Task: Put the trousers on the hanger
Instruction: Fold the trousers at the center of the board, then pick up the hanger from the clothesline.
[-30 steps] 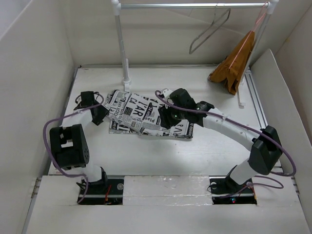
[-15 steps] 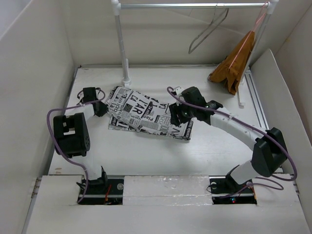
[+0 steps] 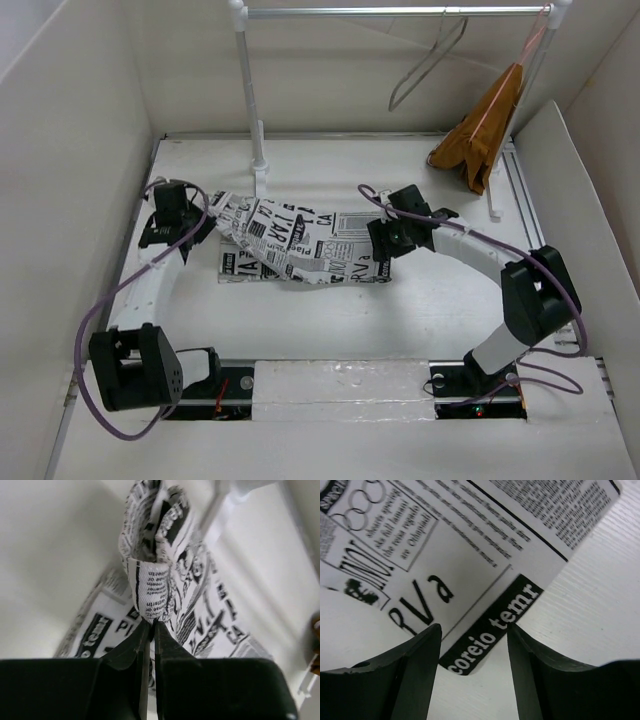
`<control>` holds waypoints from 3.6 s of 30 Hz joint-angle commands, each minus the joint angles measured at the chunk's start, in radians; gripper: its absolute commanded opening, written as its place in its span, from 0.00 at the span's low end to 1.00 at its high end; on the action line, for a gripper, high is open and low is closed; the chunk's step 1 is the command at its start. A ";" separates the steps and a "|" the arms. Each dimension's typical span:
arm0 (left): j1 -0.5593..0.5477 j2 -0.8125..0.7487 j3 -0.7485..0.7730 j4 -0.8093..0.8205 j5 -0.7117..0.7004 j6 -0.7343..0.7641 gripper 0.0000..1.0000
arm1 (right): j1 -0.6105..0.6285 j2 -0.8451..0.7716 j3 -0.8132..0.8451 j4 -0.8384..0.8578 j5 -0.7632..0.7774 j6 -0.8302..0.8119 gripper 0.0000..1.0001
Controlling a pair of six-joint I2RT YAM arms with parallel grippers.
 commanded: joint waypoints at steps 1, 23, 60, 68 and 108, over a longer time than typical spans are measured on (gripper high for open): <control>0.027 -0.041 -0.140 -0.099 -0.035 0.024 0.00 | -0.020 -0.002 -0.016 0.014 0.069 -0.020 0.59; -0.136 -0.023 0.140 -0.172 -0.069 0.171 0.14 | -0.090 -0.151 0.160 -0.185 0.062 -0.044 0.70; -0.536 0.195 0.280 0.097 0.100 0.245 0.26 | -0.410 0.335 0.892 0.830 -0.477 0.894 0.70; -0.536 0.204 0.302 0.098 0.101 0.233 0.26 | -0.389 0.409 0.955 0.782 -0.428 0.907 0.74; -0.536 0.285 0.738 0.045 0.296 0.173 0.43 | -0.378 0.226 0.780 0.680 -0.573 0.723 0.12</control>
